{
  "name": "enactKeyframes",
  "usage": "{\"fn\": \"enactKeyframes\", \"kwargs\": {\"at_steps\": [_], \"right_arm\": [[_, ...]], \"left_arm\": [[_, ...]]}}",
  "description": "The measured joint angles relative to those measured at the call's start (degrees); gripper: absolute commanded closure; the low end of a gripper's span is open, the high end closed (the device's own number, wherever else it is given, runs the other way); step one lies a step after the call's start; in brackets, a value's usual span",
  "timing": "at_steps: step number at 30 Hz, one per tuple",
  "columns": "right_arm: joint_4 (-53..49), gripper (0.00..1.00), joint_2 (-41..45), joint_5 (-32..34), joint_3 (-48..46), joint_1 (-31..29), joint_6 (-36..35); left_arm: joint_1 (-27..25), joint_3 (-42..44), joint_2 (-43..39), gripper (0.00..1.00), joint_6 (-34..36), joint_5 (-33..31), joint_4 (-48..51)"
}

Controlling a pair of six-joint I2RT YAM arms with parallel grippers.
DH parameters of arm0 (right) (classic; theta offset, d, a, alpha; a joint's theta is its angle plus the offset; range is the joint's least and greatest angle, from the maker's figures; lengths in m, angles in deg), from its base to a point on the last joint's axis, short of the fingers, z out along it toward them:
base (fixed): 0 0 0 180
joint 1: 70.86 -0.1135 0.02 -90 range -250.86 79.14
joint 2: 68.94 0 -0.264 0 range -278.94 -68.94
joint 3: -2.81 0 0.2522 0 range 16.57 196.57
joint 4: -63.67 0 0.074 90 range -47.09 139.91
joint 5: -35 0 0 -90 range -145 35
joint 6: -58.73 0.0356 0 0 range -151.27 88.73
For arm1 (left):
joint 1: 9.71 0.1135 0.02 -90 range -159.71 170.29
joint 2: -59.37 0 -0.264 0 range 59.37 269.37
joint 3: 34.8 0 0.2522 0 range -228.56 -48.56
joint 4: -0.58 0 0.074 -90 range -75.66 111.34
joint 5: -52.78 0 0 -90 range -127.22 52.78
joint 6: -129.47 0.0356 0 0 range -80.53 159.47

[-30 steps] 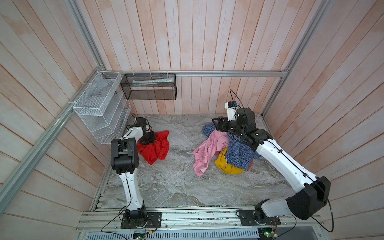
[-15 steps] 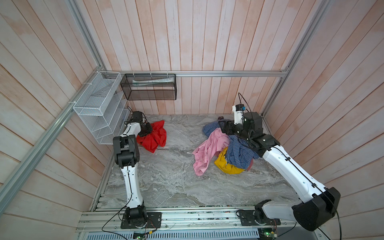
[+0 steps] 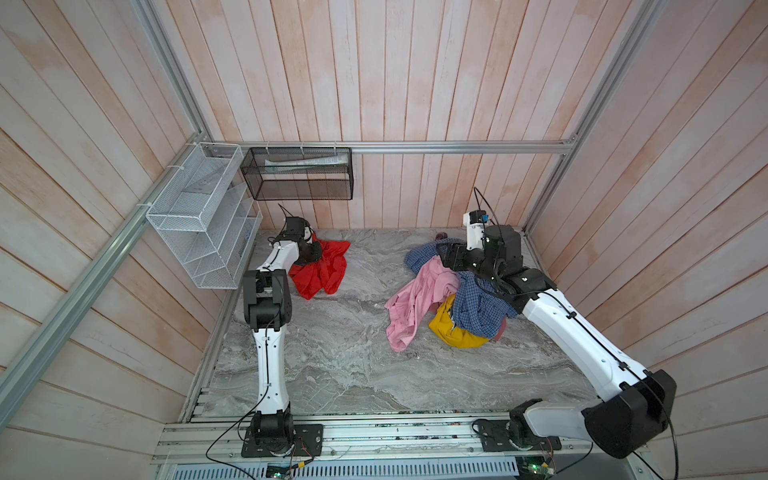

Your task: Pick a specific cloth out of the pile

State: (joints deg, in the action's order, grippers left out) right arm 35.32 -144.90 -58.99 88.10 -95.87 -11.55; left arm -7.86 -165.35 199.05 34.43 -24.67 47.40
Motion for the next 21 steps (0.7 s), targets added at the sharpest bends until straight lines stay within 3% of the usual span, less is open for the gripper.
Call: {"fn": "enactKeyframes", "kwargs": {"at_steps": [3, 8, 16, 21], "right_arm": [[0.0, 0.31, 0.0, 0.0, 0.0, 0.0, 0.2], [0.0, 0.31, -0.2, -0.2, 0.0, 0.0, 0.2], [0.1, 0.26, -0.7, -0.1, 0.0, 0.0, -0.9], [1.7, 0.21, 0.6, 1.4, -2.9, 0.3, -3.4]], "left_arm": [[0.1, -0.8, 0.5, 0.76, 0.7, 0.0, 0.4], [0.8, -2.7, 0.7, 0.37, 0.5, -0.7, 1.3], [2.2, -4.7, -0.1, 0.09, 0.6, 0.3, 1.7], [2.4, -3.1, -5.0, 0.0, 0.3, 0.9, 1.0]]}}
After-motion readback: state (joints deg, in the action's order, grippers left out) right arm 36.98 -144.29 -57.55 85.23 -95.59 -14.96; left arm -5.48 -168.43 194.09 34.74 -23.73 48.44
